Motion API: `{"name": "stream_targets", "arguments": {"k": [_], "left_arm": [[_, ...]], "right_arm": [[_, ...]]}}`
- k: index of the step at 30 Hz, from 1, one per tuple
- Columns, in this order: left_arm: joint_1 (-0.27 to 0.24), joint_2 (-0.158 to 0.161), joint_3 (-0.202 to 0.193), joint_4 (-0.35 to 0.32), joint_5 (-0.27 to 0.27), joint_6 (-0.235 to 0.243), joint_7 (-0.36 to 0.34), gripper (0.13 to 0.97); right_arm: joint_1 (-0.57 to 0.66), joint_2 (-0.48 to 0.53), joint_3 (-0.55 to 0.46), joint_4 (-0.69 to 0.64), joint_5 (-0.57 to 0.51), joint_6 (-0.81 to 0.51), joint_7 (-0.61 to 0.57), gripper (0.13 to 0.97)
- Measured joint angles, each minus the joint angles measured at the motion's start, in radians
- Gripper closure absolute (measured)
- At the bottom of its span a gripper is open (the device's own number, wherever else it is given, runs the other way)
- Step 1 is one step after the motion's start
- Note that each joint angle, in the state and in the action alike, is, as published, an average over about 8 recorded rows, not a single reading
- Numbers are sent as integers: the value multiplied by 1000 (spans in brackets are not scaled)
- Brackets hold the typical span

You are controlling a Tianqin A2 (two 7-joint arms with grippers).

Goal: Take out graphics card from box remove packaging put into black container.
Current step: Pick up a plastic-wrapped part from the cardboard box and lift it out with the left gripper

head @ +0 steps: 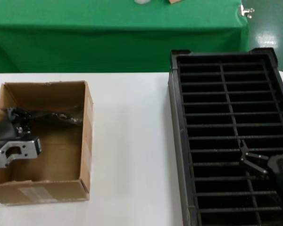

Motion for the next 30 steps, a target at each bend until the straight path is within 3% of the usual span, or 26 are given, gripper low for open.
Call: {"name": "stream_targets", "arguments": {"k": [7,14,22,30], "left_arm": [[117,-29,-131,-260,160,114,-190,957],[208,-61,-245,-462,229,180,-306,958],[309,-102,-324,-668,197,219,-379,958],[395,-123,-297,-789,99,231,-407,958]], "right_arm": [[0,0,0,0,0,0,0,129],[0,0,0,0,0,0,0,129],[0,0,0,0,0,0,0,129],[0,0,0,0,0,0,0,129]]}}
